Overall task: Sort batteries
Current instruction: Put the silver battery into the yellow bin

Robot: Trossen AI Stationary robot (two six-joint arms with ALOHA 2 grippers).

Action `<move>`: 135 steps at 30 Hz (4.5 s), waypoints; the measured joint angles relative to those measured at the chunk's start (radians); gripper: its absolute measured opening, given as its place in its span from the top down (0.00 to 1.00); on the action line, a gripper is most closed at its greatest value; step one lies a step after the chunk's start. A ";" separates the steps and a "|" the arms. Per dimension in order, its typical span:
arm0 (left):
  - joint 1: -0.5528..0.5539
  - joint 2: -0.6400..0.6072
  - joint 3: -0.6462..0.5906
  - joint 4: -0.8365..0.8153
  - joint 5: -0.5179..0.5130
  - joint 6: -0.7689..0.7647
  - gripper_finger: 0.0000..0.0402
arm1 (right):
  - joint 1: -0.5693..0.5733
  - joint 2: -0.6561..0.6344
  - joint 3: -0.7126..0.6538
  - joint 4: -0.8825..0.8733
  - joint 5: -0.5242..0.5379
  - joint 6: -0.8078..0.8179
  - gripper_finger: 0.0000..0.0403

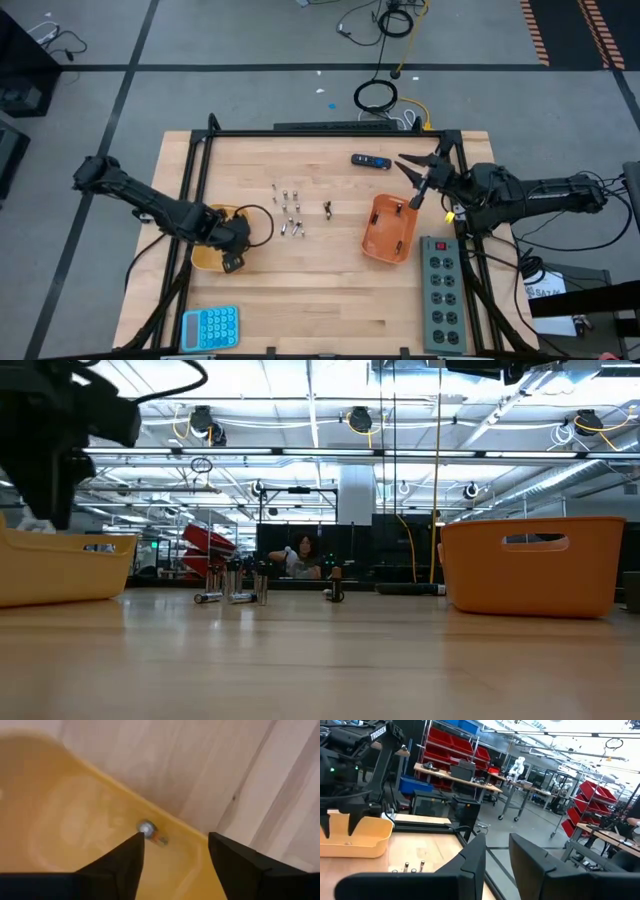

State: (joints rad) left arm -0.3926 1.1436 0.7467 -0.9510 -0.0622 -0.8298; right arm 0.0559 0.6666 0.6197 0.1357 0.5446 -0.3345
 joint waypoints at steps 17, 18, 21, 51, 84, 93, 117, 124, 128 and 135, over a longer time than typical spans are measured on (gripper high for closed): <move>0.080 0.080 -0.071 -0.011 -0.018 0.365 0.50 | 0.000 0.005 0.000 -0.051 -0.003 0.048 0.81; 0.080 0.092 -0.076 0.003 -0.019 0.375 0.51 | 0.000 0.005 0.000 -0.053 -0.003 0.054 0.81; 0.090 0.131 -0.086 0.079 -0.018 0.392 0.52 | 0.000 0.005 0.000 -0.059 -0.003 0.062 0.81; 0.367 0.229 0.259 0.108 -0.176 0.720 0.52 | 0.000 0.005 0.000 -0.104 -0.022 0.086 0.81; 0.639 0.229 -0.010 0.455 -0.053 0.864 0.52 | -0.010 0.005 0.000 -0.157 -0.018 0.061 0.81; 0.642 0.229 -0.055 0.531 -0.054 0.862 0.52 | -0.010 0.005 0.000 -0.156 -0.018 0.061 0.81; 0.642 0.229 -0.182 0.766 -0.112 0.836 0.68 | -0.010 0.005 0.000 -0.156 -0.018 0.065 0.81; 0.642 0.228 -0.182 0.752 -0.097 0.817 0.92 | -0.010 0.005 0.000 -0.156 -0.018 0.065 0.81; 0.641 0.223 -0.167 0.717 -0.090 0.786 0.92 | -0.010 0.005 0.000 -0.156 -0.018 0.064 0.81; 0.588 0.086 0.007 0.489 -0.068 0.734 0.92 | -0.010 0.005 0.000 -0.156 -0.018 0.077 0.81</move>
State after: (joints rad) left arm 0.1956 1.2298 0.7534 -0.4622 -0.1306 -0.0957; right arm 0.0463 0.6712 0.6197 -0.0204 0.5270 -0.2579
